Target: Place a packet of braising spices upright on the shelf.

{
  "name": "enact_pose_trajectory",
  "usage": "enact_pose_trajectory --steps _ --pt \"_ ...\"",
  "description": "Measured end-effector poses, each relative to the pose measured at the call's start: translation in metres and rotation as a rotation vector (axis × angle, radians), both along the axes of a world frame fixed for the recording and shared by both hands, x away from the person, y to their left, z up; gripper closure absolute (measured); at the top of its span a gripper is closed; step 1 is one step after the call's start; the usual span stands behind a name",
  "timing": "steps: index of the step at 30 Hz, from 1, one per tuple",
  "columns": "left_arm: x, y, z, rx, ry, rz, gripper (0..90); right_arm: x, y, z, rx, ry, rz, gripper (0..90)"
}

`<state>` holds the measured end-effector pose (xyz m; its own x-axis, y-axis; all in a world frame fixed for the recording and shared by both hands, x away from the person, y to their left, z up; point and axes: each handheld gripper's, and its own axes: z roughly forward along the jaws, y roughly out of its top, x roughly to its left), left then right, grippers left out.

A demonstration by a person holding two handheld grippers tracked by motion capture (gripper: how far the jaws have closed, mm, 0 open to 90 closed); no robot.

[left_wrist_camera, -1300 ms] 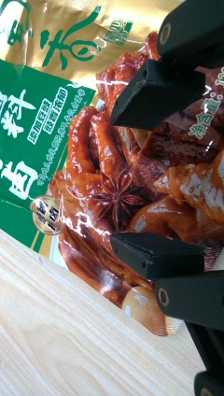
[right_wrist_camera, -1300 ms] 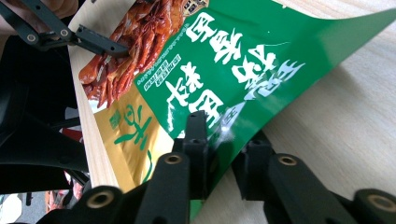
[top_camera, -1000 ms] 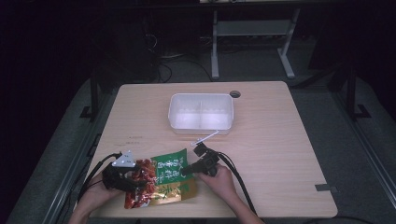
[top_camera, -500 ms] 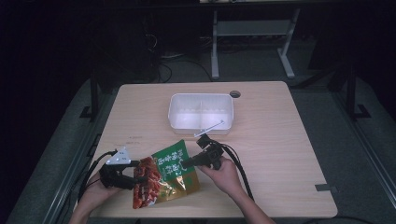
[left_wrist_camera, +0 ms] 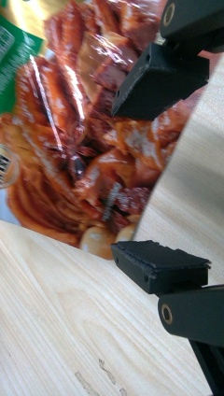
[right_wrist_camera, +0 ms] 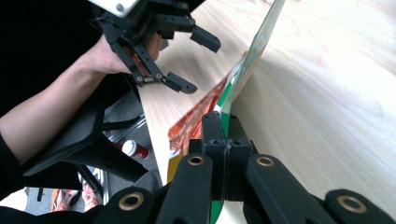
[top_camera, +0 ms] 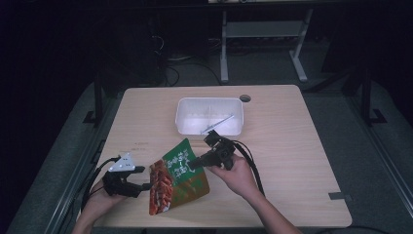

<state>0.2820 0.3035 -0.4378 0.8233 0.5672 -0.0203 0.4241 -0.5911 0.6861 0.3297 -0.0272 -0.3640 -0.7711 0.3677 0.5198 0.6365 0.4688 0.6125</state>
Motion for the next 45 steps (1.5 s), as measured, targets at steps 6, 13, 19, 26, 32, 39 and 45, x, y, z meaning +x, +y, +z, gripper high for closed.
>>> enact_pose_trajectory --steps 6,13,19,26,32,39,45 --pt "0.0 0.0 -0.001 0.0 0.003 -0.001 28.0 -0.001 -0.002 0.021 -0.006 -0.028 0.009 89.9" --pt "0.001 0.0 -0.001 0.013 0.003 -0.002 28.0 -0.002 -0.005 0.047 -0.016 -0.057 0.021 89.9" --pt "0.001 0.001 -0.001 0.01 0.004 -0.001 28.0 -0.004 -0.008 0.069 -0.025 -0.088 0.032 89.9" --pt "0.0 0.001 -0.001 0.016 0.001 0.0 28.0 -0.006 -0.012 0.094 -0.065 -0.144 0.03 90.0" --pt "0.0 0.001 -0.001 0.018 0.003 0.003 27.9 -0.005 -0.018 0.107 -0.096 -0.16 0.014 90.0" --pt "0.0 0.001 -0.001 0.02 0.001 0.004 27.8 0.003 -0.027 0.12 -0.106 -0.145 -0.003 90.0" --pt "0.0 0.001 -0.001 0.02 0.002 0.003 27.8 0.009 -0.032 0.134 -0.127 -0.154 -0.027 90.0"
